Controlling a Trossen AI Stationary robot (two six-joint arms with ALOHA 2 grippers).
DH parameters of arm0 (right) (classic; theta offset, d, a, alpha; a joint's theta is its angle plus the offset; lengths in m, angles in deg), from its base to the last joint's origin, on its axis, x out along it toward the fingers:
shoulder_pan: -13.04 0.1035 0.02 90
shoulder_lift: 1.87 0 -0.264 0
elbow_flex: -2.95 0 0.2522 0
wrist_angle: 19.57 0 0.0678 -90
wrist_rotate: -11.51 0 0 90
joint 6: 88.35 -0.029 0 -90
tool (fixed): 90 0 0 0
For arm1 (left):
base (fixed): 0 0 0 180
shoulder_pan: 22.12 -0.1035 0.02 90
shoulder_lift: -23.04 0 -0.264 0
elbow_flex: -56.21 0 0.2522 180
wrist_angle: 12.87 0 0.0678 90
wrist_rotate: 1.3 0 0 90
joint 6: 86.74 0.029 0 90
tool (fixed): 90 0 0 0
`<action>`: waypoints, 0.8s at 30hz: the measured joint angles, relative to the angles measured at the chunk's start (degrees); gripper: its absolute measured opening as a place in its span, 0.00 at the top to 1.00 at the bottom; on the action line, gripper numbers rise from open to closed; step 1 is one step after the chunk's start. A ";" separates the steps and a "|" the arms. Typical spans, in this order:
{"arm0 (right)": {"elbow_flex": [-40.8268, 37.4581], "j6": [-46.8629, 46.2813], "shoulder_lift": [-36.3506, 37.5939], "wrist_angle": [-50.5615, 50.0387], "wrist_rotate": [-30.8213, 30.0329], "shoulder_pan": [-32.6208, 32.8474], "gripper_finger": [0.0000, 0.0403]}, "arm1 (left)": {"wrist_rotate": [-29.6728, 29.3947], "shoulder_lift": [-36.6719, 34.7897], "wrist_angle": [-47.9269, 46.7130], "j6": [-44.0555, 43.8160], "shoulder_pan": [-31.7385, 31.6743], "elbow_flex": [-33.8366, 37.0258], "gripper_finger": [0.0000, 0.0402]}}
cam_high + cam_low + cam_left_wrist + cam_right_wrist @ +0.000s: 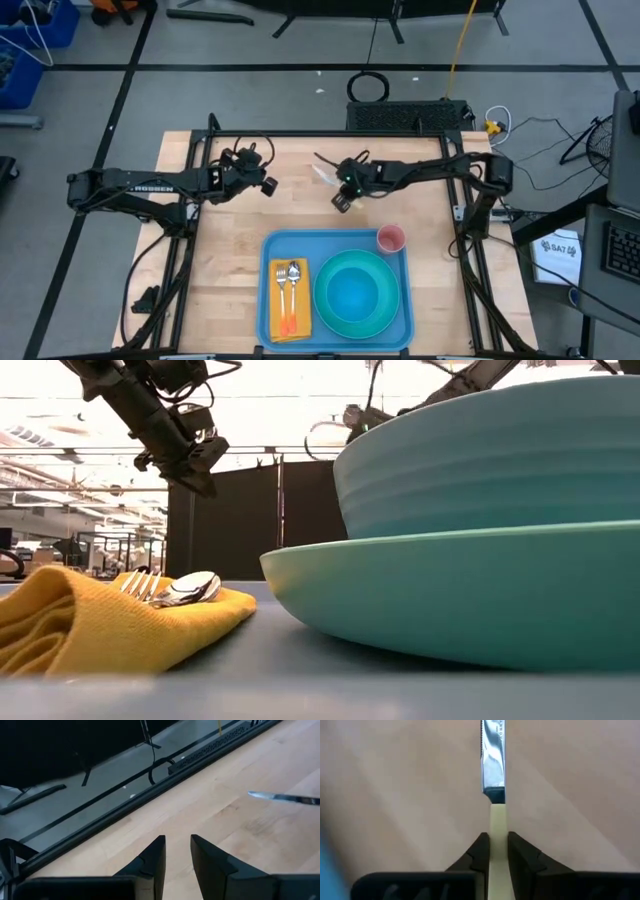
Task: Set up tray
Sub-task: Put the yellow table knife on the yellow table napkin beside the orange spoon
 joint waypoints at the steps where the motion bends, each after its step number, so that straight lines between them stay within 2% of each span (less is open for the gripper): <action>1: 0.41 -0.02 0.34 0.20 0.54 0.85 0.92 | 0.00 0.00 -0.07 -0.04 0.00 0.00 0.76; 14: 7.94 -0.14 1.58 3.17 3.91 15.99 0.92 | -0.45 0.04 -1.00 -1.04 0.00 -0.02 0.76; 21: 8.07 -2.03 0.77 5.12 2.77 18.64 0.92 | -0.85 0.04 -0.05 -2.40 0.96 -0.02 0.76; 24: 8.07 -2.08 -0.31 10.51 6.86 19.60 0.92 | -1.52 0.04 -0.06 -2.74 1.76 -0.02 0.76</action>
